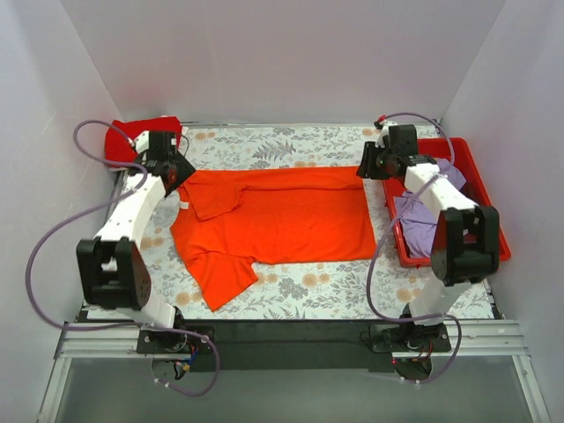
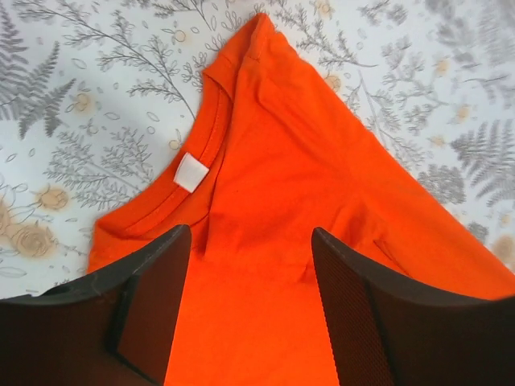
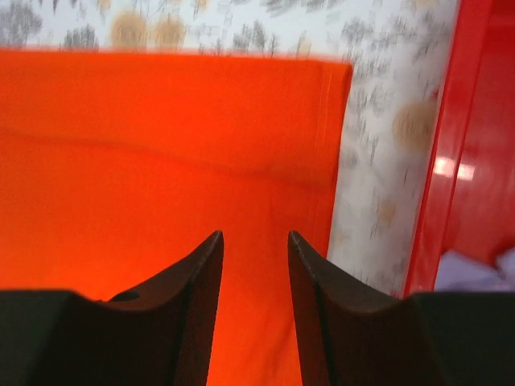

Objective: Fold and stack the t-shirts
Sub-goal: Fold the tshirt

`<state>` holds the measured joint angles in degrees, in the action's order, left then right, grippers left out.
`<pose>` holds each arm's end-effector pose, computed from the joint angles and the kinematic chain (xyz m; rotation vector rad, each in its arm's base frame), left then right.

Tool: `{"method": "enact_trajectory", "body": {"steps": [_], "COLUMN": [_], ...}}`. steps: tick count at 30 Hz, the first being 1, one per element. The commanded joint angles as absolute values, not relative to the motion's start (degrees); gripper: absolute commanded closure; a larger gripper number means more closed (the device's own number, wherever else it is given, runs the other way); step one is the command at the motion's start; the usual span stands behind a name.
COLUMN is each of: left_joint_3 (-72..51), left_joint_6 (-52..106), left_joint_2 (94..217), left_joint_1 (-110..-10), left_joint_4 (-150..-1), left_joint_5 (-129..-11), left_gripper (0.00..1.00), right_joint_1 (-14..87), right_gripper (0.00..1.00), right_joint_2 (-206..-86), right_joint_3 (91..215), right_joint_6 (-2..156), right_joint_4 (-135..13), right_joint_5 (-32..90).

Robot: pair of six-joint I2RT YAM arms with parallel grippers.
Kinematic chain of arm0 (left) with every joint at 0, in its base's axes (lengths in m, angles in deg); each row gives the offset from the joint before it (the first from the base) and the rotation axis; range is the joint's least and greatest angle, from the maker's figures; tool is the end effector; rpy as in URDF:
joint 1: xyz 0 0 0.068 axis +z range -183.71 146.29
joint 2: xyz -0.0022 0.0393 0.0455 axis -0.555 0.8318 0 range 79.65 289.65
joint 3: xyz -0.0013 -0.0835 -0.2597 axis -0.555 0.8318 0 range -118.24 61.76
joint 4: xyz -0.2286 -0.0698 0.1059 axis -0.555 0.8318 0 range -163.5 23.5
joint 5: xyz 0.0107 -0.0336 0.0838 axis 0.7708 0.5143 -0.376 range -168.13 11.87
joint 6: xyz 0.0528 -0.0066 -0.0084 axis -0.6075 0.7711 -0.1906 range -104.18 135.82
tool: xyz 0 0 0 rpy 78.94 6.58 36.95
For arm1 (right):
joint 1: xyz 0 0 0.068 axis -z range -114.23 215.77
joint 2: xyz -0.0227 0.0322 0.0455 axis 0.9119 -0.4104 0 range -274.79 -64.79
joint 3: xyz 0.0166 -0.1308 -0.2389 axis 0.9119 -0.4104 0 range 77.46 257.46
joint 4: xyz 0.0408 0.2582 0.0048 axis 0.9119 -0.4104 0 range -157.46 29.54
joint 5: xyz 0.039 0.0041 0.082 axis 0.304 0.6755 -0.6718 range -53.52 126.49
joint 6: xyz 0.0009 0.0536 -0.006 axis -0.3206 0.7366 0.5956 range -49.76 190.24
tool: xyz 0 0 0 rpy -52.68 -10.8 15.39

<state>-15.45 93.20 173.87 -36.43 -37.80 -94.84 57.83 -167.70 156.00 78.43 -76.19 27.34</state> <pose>0.3568 -0.0066 0.2766 -1.5830 1.8752 -0.2567 0.4057 0.0623 0.2541 -0.0798 2.2799 0.3294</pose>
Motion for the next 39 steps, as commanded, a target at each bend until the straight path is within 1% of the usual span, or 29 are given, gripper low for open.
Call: {"method": "enact_trajectory", "body": {"steps": [1, 3, 4, 5, 9, 12, 17, 25, 27, 30, 36, 39], "left_joint_3": [-3.1, 2.2, 7.2, 9.2, 17.1, 20.9, 23.4, 24.1, 24.7, 24.8, 25.2, 24.7], "left_joint_6": [96.9, 99.0, 99.4, 99.8, 102.5, 103.7, 103.8, 102.5, 102.4, 102.1, 101.8, 101.3], "left_joint_2": [164.2, 158.1, 156.3, 153.3, 148.9, 148.9, 150.1, 153.4, 154.4, 155.9, 157.2, 158.0], "left_joint_1": [-36.2, -36.1, -36.0, -35.7, -34.7, -34.2, -34.0, -34.0, -34.0, -34.0, -34.0, -34.0], "left_joint_4": [-33.7, -33.2, -33.2, -33.2, -33.0, -34.0, -34.9, -35.5, -35.6, -35.5, -36.0, -35.7], "left_joint_5": [-96.6, -96.0, -95.3, -94.4, -91.8, -90.9, -91.4, -92.0, -91.6, -90.3, -90.2, -90.3], "left_gripper": [0.41, 0.45, 0.46, 0.47, 0.49, 0.5, 0.52, 0.59, 0.62, 0.63, 0.62, 0.68], "right_joint_1": [57.2, 55.8, 54.9, 54.2, 51.1, 50.9, 50.9, 50.8, 50.8, 50.8, 50.9, 51.4], "right_gripper": [0.55, 0.55, 0.55, 0.55, 0.55, 0.55, 0.55, 0.55, 0.55, 0.55, 0.55, 0.53], "right_joint_2": [-157.5, -151.8, -150.1, -148.5, -141.1, -135.1, -130.2, -129.8, -129.7, -129.1, -127.5, -126.7], "right_joint_3": [144.6, 139.5, 137.3, 133.3, 124.8, 119.8, 114.4, 113.3, 113.3, 113.1, 111.7, 111.0], "right_joint_6": [80.5, 81.0, 80.8, 80.6, 80.0, 79.6, 79.6, 79.5, 79.5, 79.5, 81.9, 83.4], "right_joint_4": [-77.6, -77.7, -77.8, -77.9, -78.7, -79.1, -79.2, -79.3, -79.3, -79.4, -79.9, -80.8], "right_joint_5": [25.1, 24.6, 25.0, 25.4, 26.1, 25.5, 25.1, 25.5, 26.1, 27.9, 33.8, 36.2]}}
